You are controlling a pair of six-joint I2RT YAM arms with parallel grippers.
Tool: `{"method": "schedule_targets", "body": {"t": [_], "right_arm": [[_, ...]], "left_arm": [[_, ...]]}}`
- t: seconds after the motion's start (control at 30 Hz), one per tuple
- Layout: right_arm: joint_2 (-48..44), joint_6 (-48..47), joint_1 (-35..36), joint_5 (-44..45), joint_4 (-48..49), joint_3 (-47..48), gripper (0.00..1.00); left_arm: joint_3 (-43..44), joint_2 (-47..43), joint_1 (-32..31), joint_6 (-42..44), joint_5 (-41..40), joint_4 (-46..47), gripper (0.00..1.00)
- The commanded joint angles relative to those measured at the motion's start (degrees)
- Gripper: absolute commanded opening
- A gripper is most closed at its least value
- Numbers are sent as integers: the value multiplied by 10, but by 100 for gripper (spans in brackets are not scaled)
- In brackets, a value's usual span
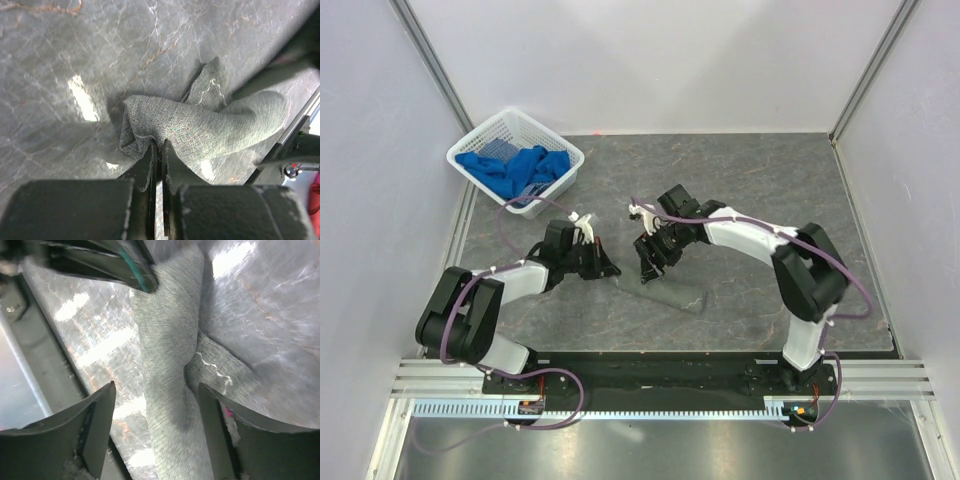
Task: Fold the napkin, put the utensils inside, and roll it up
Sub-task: Roll the napkin with the utensil
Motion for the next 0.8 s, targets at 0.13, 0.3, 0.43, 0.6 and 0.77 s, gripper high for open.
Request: {"method": "schedule_targets", "body": {"t": [0.13, 0.3, 0.43, 0.6, 0.77], "right_arm": [[-123, -56, 111, 294, 131, -112, 77], [-140, -84, 174, 371, 180, -155, 78], [-116, -91, 178, 372, 178, -151, 75], [-70, -86, 177, 401, 163, -136, 72], [-44, -79, 162, 399, 147, -119, 69]], "left_arm": [[70, 32, -1, -39, 4, -102, 2], [84, 43, 0, -44, 17, -112, 2], [85, 41, 0, -44, 18, -113, 2], [88, 39, 0, -38, 26, -113, 2], [92, 36, 0, -18, 34, -112, 2]]}}
